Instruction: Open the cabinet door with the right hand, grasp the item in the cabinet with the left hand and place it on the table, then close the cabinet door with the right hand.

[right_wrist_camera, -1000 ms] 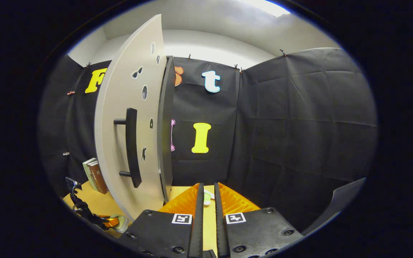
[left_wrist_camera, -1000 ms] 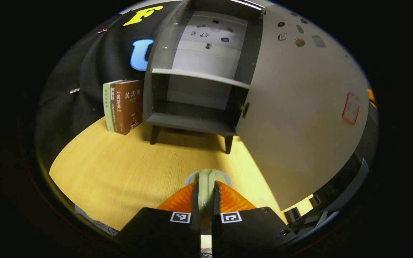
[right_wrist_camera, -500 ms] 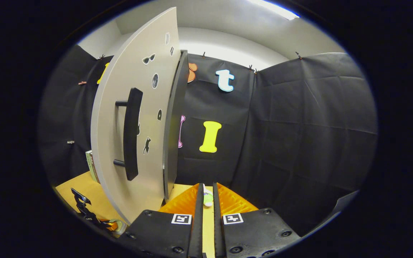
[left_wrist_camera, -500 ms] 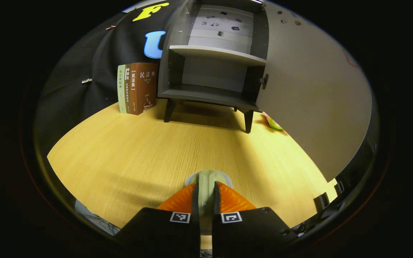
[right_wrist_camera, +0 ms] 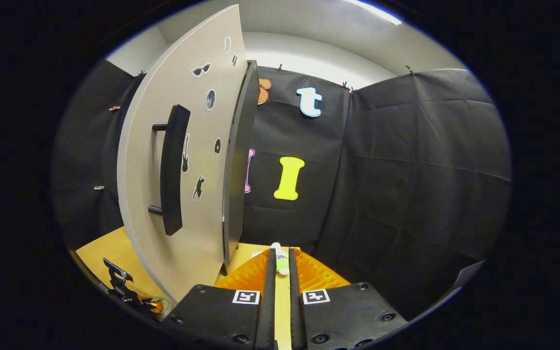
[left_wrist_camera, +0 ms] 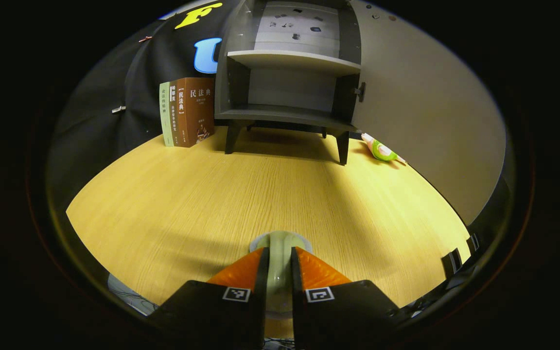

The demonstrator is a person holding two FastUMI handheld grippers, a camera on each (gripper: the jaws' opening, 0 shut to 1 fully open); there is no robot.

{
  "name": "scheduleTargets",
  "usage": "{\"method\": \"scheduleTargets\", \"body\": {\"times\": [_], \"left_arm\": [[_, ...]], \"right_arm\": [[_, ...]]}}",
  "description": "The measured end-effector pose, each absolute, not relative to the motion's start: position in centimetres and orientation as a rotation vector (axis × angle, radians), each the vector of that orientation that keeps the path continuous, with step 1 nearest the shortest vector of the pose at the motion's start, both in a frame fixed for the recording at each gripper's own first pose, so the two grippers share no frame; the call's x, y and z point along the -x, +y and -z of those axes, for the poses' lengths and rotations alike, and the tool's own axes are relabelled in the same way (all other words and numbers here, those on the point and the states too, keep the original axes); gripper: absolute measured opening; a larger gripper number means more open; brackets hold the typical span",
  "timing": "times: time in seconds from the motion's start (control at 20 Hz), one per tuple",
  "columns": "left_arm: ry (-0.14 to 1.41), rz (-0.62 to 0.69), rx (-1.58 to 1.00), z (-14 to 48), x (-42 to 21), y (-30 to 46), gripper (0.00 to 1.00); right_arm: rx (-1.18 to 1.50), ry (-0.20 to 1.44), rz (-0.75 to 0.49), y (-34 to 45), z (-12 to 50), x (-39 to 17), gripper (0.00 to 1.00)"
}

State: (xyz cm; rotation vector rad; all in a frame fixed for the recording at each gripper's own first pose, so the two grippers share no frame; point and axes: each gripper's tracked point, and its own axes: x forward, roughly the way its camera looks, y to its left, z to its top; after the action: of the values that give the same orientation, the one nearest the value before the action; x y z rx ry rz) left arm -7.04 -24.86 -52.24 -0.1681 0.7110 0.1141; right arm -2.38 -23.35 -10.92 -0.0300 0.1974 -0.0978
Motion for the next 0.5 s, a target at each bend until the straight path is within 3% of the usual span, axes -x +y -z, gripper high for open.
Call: {"method": "scheduleTargets", "body": {"times": [0.25,0.35,0.5], "left_arm": [[0.718,-0.125,0.117,52.0,6.9,-24.6,0.38],[0.723,-0.12,0.077,52.0,7.0,-24.6,0.6],[0.699,-0.12,0.033,50.8,7.0,-24.2,0.73]], "right_arm": [[0.027,0.2,0.095,-23.5,11.0,2.6,0.17],[0.024,0.203,0.097,-23.5,11.0,2.6,0.17],[0.029,0.205,0.088,-23.2,11.0,2.5,0.17]]}}
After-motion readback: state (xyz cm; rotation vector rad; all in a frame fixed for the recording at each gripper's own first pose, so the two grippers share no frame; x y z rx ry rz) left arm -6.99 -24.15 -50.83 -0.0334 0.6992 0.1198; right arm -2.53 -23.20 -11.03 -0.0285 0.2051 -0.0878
